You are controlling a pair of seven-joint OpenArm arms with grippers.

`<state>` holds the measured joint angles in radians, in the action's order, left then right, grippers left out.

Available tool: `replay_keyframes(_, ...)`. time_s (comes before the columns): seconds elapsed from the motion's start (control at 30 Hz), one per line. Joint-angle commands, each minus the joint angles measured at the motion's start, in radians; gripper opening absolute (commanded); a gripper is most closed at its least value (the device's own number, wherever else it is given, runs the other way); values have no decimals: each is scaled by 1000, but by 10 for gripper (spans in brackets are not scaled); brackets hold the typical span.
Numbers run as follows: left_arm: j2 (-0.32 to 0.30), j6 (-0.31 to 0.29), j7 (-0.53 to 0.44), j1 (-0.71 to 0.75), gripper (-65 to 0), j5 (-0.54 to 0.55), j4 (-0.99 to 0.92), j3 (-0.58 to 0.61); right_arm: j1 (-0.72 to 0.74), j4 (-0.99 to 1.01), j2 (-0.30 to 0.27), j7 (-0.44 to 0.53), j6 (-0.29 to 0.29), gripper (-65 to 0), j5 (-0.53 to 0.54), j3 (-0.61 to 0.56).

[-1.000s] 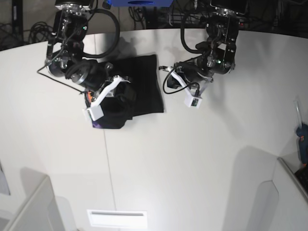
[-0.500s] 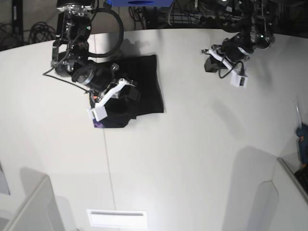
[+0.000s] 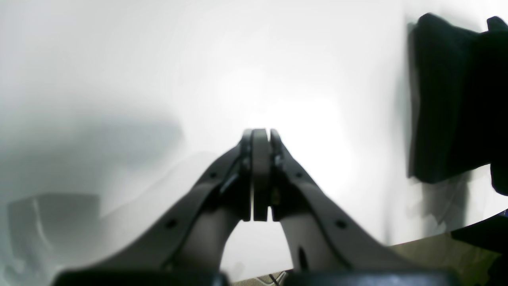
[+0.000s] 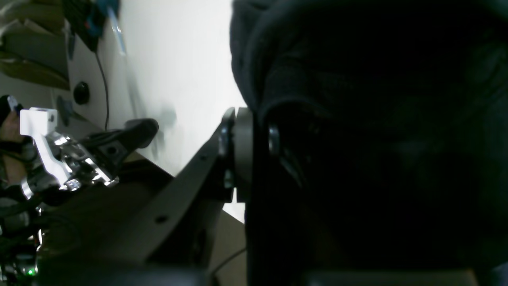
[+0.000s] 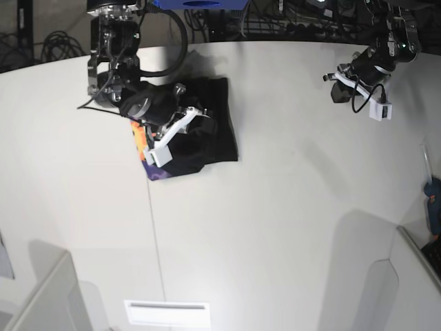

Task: Fold the T-shirt properly
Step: 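Release the left gripper and lift it away from the shirt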

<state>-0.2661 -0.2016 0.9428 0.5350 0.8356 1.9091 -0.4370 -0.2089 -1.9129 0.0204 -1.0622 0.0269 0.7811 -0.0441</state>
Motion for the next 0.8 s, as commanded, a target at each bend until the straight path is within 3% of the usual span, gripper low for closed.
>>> replay_keyframes(0.0, -8, -5, -12, 1, -650, 12, 17, -4, 12, -9, 3, 13, -3, -650, 19, 0)
replay_keyframes(0.6, -8, -5, -12, 3, -650, 12, 17, -9, 13, 126, 5, 125, -3, -650, 19, -3)
replay_keyframes(0.77, -19, -5, -12, 3, -650, 12, 17, -10, 13, 115, 5, 125, -3, -444, 19, -3)
